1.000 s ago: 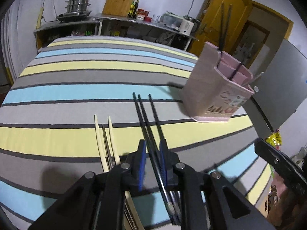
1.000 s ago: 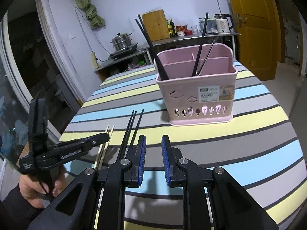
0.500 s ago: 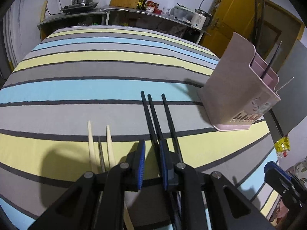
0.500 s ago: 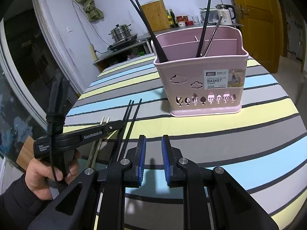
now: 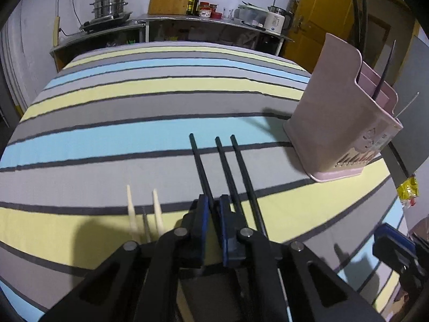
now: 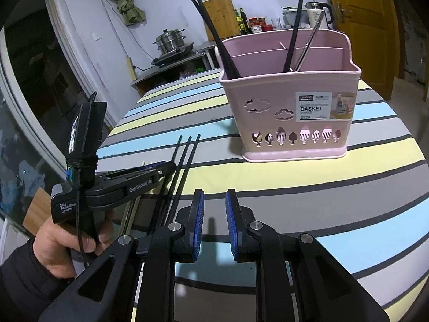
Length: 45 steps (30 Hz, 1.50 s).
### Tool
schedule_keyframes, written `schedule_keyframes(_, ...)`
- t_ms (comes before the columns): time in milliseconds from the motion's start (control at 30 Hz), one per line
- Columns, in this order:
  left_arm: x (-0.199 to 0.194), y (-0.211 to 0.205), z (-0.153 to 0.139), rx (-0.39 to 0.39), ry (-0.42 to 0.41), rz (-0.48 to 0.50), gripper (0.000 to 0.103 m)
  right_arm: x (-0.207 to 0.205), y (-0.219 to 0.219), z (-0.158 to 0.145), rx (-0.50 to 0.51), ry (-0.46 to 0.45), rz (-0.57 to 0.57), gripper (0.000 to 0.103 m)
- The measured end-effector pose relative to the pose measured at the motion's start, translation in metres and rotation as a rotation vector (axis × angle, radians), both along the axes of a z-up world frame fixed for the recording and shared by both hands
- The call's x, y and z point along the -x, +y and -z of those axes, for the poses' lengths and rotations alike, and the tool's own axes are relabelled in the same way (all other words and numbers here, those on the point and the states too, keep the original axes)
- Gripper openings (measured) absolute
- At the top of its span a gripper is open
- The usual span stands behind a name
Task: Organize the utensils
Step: 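Position both open grippers around the remaining black chopsticks, then close the left gripper on black chopsticks while the right gripper closes on others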
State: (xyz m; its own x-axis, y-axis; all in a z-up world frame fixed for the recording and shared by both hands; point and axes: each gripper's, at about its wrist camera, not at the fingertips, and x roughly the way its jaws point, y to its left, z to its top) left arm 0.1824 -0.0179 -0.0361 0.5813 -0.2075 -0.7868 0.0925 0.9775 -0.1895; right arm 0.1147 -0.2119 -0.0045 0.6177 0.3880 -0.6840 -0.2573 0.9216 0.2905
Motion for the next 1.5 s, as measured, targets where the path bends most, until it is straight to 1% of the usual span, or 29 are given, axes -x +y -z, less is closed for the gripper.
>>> schedule_keyframes(100, 0.007, 0.007, -0.001, -0.002, 0.008, -0.01, 0.007, -0.002, 0.0, 0.0, 0.003, 0.001, -0.002, 0.017)
schedule_keyframes(300, 0.02, 0.016, 0.0, 0.021, 0.014, -0.037, 0.007, -0.01, 0.01, 0.005, 0.017, 0.016, -0.018, 0.017)
schedule_keyframes(600, 0.022, 0.033, 0.002, 0.083, 0.009, -0.067, 0.007, -0.045, 0.045, 0.021, 0.031, 0.061, -0.078, 0.017)
schedule_keyframes(833, 0.021, 0.041, 0.004, 0.129, 0.019, -0.061, 0.008, -0.072, 0.075, 0.035, 0.063, 0.086, -0.121, 0.017)
schedule_keyframes(933, 0.019, 0.04, 0.003, 0.122, 0.019, -0.052, 0.008, -0.084, 0.082, 0.045, 0.099, 0.113, -0.113, 0.017)
schedule_keyframes(967, 0.017, 0.04, 0.003, 0.12, 0.019, -0.049, 0.008, -0.086, 0.082, 0.045, 0.098, 0.098, -0.111, 0.017)
schedule_keyframes(1133, 0.004, 0.036, 0.002, 0.094, 0.025, -0.037, 0.008, -0.093, 0.092, 0.046, 0.145, 0.091, -0.108, 0.017)
schedule_keyframes(1267, -0.004, 0.033, 0.001, 0.067, 0.023, -0.029, 0.008, -0.097, 0.098, 0.045, 0.194, 0.089, -0.107, 0.009)
schedule_keyframes(1367, -0.007, 0.03, 0.0, 0.047, 0.031, -0.026, 0.007, -0.098, 0.092, 0.044, 0.173, 0.109, -0.106, 0.008)
schedule_keyframes(1433, -0.006, 0.03, -0.002, 0.061, 0.033, -0.02, 0.007, -0.093, 0.087, 0.04, 0.159, 0.104, -0.108, 0.007)
schedule_keyframes(1500, -0.001, 0.03, -0.008, 0.073, 0.016, -0.018, 0.007, -0.087, 0.084, 0.033, 0.148, 0.088, -0.113, 0.007)
